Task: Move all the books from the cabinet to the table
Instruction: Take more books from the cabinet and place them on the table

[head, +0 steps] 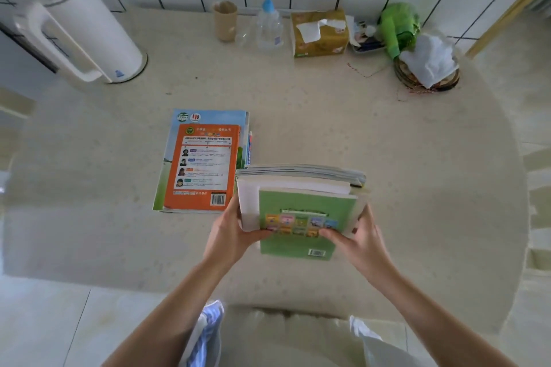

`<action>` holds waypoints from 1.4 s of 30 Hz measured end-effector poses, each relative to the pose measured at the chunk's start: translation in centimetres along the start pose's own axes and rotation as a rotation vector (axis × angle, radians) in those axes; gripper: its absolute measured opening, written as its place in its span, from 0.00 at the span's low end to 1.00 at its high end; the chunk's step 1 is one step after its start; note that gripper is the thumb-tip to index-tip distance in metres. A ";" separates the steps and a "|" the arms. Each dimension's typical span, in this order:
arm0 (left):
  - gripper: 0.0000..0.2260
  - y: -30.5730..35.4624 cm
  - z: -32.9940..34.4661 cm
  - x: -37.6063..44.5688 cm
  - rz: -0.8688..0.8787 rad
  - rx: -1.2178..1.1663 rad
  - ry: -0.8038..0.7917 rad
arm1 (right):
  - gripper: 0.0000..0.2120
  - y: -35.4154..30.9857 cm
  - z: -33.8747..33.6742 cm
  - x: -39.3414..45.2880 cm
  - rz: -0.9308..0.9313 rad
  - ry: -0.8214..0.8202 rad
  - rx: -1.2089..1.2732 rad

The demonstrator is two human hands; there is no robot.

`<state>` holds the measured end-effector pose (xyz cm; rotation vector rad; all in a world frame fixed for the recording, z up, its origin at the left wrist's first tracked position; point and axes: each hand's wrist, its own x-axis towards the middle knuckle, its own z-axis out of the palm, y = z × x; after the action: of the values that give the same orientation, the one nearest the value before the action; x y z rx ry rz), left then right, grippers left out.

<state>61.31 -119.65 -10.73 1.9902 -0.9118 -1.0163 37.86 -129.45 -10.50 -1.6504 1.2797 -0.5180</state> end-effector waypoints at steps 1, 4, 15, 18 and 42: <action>0.33 -0.4 -0.5 0.0 -0.018 -0.003 0.002 | 0.33 -0.6 0.2 0.2 0.023 -0.033 0.003; 0.32 -1.1 -2.4 0.1 -0.073 -0.051 0.036 | 0.30 -2.7 1.4 1.2 0.066 -0.099 0.042; 0.14 -1.5 -12.5 4.3 -0.251 -0.404 0.182 | 0.23 -11.0 11.3 9.1 0.279 -0.126 0.146; 0.16 -2.3 -15.4 6.3 -0.265 -0.370 0.176 | 0.24 -12.6 14.1 10.7 0.318 -0.117 0.126; 0.18 -4.9 -18.6 11.9 -0.323 -0.140 0.029 | 0.28 -13.7 19.3 12.4 0.438 -0.147 0.114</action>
<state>83.85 -121.98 -10.89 2.0661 -0.4957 -1.1893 64.41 -132.64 -10.19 -1.2389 1.4203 -0.1944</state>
